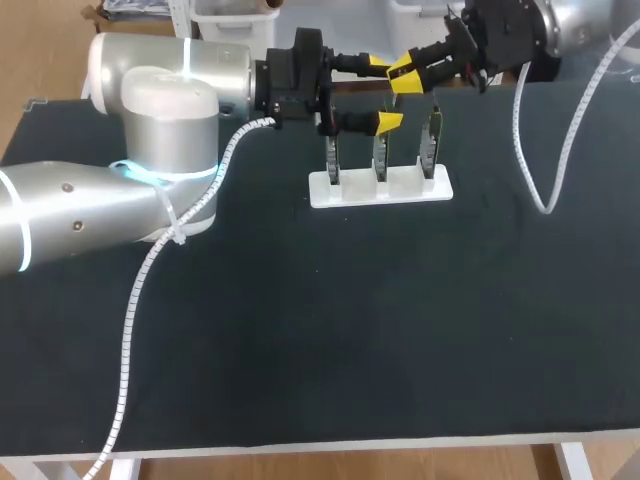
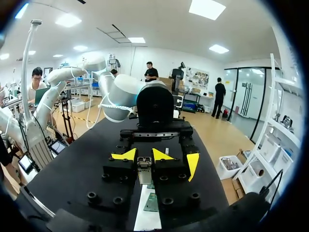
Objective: Pick up the optical module with the left hand, and insert it into the network port with the right hand.
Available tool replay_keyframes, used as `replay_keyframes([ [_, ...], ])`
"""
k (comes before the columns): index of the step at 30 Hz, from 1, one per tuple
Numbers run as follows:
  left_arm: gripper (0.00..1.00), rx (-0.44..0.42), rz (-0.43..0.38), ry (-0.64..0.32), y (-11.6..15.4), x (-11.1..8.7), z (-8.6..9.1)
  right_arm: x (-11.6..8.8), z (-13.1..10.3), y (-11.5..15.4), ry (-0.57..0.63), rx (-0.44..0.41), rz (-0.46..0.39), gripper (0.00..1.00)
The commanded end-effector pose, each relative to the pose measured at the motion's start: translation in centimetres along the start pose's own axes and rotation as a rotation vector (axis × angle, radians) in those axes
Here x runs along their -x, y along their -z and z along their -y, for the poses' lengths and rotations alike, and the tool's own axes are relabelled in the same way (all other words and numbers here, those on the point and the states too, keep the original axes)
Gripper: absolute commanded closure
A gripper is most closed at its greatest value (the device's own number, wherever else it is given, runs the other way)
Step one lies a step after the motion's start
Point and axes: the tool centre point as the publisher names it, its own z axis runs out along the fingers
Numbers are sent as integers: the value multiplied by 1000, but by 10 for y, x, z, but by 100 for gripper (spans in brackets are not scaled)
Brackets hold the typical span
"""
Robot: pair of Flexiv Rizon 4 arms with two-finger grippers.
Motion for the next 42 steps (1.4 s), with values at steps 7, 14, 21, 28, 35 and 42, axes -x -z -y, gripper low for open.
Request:
replay_keyframes([
  [7,0,1,-32,7,4,-5,-7,1,-2,0,1,-5,-1,100],
  [14,0,-19,-79,17,5,-2,-10,1,-2,0,1,-5,-1,100],
  [21,0,-51,-155,50,22,1,-9,1,-2,0,1,-5,-1,100],
  [28,0,-29,-190,78,45,0,-6,1,-2,0,1,-5,-1,100],
  [35,0,-42,-215,84,48,-3,-9,1,-2,0,1,-5,-1,100],
  [42,0,-94,-225,74,48,-4,-13,1,-2,0,1,-5,-1,100],
])
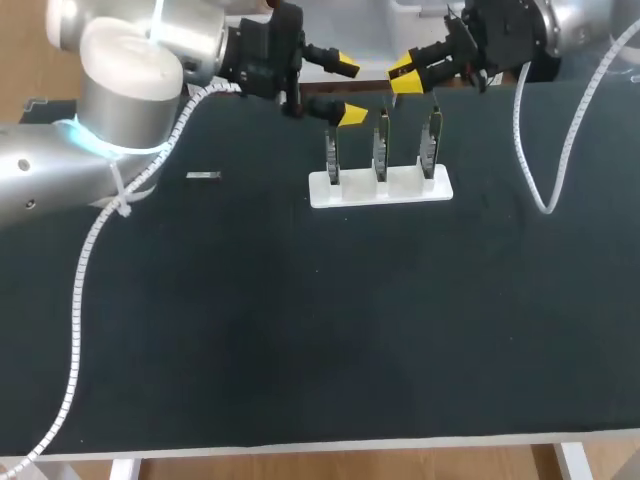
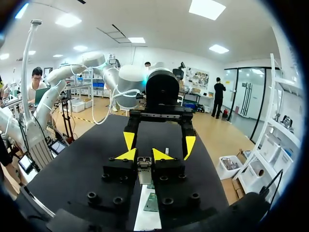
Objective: Pick up the optical module with the left hand, and insert it into the network port with the right hand.
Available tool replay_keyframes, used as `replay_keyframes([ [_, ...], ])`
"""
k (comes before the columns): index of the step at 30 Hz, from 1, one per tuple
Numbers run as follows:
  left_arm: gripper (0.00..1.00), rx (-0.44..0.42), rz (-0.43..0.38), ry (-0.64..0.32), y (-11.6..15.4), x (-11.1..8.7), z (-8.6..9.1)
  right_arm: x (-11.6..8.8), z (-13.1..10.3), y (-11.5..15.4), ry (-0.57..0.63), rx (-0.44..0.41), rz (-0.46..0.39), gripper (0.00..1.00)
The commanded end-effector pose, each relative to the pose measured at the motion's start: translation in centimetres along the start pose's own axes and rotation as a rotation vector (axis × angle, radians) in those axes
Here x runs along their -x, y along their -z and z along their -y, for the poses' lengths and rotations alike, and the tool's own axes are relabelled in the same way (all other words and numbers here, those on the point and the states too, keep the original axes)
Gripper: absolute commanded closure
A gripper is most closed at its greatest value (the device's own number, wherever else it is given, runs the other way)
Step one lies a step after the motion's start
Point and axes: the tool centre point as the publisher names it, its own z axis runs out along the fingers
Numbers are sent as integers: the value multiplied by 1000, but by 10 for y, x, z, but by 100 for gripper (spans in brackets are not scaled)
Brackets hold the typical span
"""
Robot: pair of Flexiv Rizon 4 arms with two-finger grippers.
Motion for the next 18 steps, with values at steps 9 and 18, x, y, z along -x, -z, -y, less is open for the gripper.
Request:
replay_keyframes([
  [9,0,-28,18,-5,0,2,-9,1,-2,0,1,-4,-1,100],
  [18,0,-28,18,-5,0,2,-9,1,-2,0,1,-4,-1,100],
])
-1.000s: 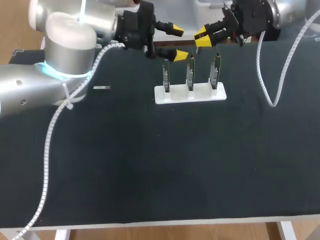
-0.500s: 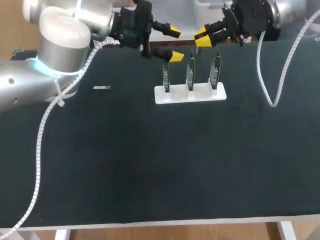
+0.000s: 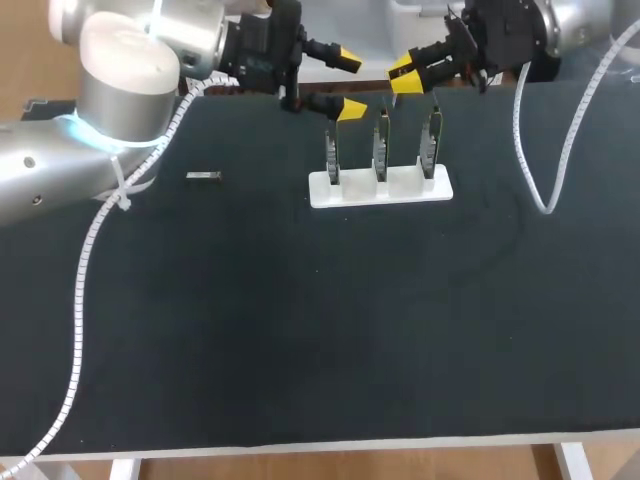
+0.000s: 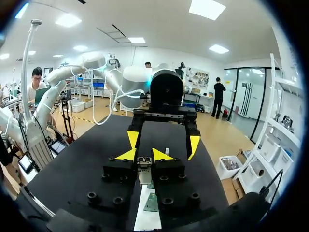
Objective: Pick up the optical module with the left hand, and insert it into the network port with the right hand.
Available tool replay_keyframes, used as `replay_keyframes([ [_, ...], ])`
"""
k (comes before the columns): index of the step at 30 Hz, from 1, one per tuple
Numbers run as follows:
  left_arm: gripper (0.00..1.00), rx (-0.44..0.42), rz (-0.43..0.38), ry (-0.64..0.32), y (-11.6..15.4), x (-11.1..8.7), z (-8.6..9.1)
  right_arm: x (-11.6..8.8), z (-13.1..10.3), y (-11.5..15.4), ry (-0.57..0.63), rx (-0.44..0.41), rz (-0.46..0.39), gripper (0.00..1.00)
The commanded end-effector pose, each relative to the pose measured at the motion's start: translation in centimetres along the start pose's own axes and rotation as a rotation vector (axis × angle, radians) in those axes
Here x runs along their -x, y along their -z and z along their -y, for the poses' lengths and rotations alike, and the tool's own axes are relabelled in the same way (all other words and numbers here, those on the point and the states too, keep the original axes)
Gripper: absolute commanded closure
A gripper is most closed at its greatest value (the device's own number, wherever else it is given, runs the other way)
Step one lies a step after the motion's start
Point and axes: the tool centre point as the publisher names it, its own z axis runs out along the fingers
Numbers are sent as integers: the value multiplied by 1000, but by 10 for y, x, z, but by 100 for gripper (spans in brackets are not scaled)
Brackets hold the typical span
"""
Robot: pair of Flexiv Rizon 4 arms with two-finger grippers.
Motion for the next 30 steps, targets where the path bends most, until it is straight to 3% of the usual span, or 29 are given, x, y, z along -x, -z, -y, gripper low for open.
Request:
replay_keyframes([
  [1,0,-4,-4,1,-1,0,-2,1,-2,0,1,-4,-1,100],
  [21,0,-4,-4,1,-1,0,-2,8,5,-2,41,23,-28,100],
  [30,0,-4,-4,1,-1,0,-2,-7,5,-7,3,30,-16,100],
])
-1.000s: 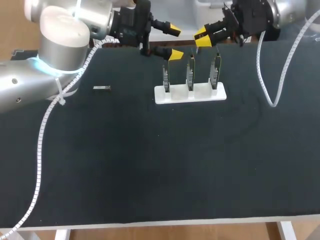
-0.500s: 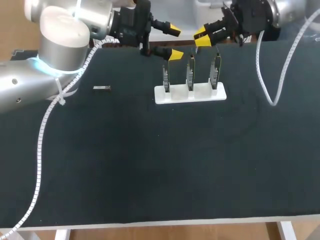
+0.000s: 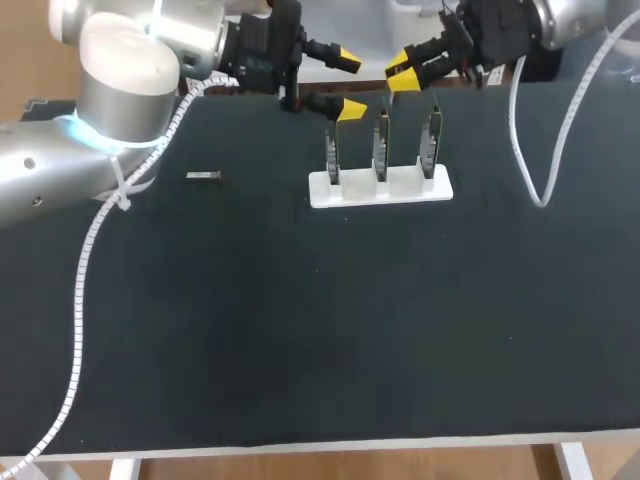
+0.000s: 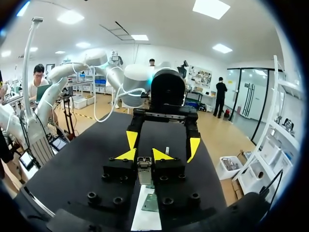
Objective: Pick up the optical module with the left hand, and insert it into the network port with the right hand.
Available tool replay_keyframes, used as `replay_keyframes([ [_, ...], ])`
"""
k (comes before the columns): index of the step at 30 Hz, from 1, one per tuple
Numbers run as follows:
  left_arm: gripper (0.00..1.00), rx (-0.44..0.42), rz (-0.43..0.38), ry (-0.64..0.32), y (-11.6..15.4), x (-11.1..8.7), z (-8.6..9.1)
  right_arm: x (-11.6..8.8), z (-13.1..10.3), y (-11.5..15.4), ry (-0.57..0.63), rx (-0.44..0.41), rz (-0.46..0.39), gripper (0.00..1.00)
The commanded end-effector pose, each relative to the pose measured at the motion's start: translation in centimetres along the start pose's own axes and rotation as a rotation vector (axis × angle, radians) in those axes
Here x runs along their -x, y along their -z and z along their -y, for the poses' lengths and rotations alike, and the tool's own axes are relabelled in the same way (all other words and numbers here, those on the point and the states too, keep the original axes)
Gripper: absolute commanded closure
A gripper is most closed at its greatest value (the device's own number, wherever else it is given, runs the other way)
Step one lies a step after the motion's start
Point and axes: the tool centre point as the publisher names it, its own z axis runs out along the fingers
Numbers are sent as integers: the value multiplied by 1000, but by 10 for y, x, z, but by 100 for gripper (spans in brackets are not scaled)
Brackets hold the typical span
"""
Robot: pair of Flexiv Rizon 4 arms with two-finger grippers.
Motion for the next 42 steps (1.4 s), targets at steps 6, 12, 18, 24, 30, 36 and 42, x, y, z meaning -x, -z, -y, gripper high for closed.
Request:
replay_keyframes([
  [6,0,-4,-4,1,-1,1,-2,-8,6,-9,-16,22,3,100],
  [12,0,-4,-4,1,-1,1,-2,-7,11,-7,-7,33,-24,100],
  [18,0,-4,-4,1,-1,1,-2,-5,17,-6,-6,43,-41,100],
  [24,0,-4,-4,1,-1,1,-2,-8,14,-10,-16,50,-35,100],
  [30,0,-4,-4,1,-1,1,-2,-10,13,-9,-25,42,-37,100],
  [36,0,-4,-4,1,-1,1,-2,-15,12,-13,-33,42,-34,100],
  [42,0,-4,-4,1,-1,1,-2,-21,12,-15,-44,45,-28,100],
])
